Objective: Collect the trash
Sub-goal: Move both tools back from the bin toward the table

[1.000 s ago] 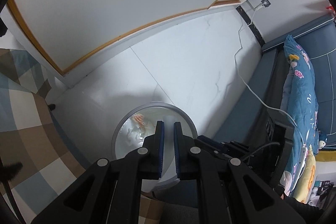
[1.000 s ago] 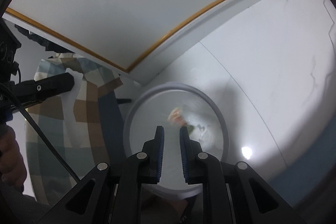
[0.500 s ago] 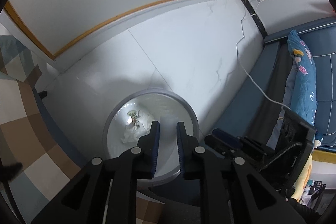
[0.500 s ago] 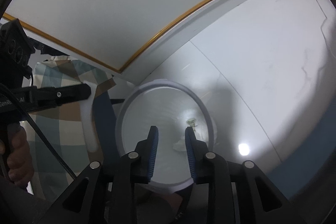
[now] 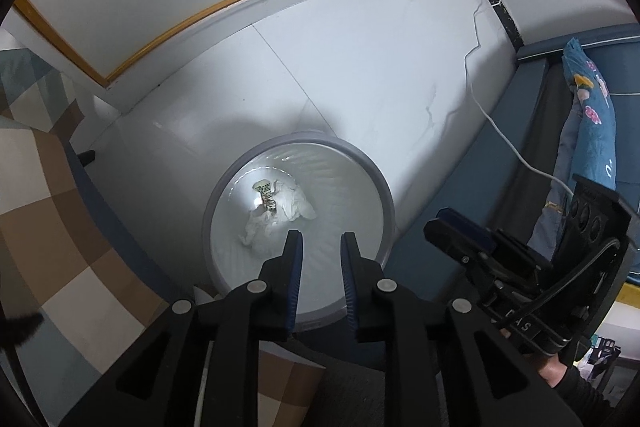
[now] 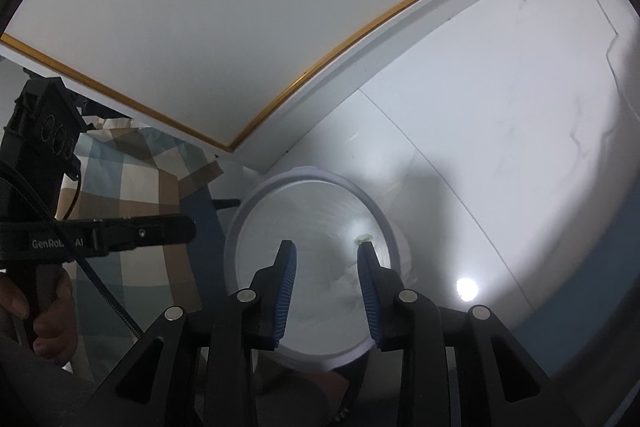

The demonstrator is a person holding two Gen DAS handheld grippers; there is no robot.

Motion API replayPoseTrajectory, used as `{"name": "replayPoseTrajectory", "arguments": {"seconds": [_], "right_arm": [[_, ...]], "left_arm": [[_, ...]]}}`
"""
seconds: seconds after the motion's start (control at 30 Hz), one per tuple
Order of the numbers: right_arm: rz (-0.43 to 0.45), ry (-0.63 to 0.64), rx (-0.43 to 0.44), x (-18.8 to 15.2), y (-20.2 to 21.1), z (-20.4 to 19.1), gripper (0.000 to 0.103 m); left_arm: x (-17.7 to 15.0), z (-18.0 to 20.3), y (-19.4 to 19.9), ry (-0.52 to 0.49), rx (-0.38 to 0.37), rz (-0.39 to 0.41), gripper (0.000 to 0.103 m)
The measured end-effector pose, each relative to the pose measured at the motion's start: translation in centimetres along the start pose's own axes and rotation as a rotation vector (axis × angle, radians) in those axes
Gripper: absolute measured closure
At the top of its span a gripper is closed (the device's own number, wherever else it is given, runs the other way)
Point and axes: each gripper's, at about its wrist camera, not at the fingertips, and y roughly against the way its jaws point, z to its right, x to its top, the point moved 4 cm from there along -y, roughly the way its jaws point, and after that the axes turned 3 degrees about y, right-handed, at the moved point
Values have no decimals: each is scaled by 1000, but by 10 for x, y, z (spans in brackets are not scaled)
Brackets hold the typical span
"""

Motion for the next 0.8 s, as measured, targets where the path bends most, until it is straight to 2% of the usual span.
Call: {"name": "replayPoseTrajectory", "arguments": {"seconds": [0.1,0.17,0.3,0.37,0.43,0.53,0.8], "right_arm": [[8,3,3,1,3,-2,71],[11,0,13,2,5,-3,71],[19,1,17,3,12,-7,68],[24,1,19,3,17,-10,65],[27,1,17,4,22,-13,57],[38,-2,19,5,31,-18,46],[72,36,5,6,56,-40,35]], "left_arm": [[-2,2,8,-5,16,20,77],[-3,2,13,-7,29,40,64],[-7,0,29,-10,55,92,61],[-11,-1,38,-4,67,115,56],[-14,-2,46,-5,80,147,52],[-20,0,63,-11,86,208,52],[-38,-7,102,14,123,340,50]]}}
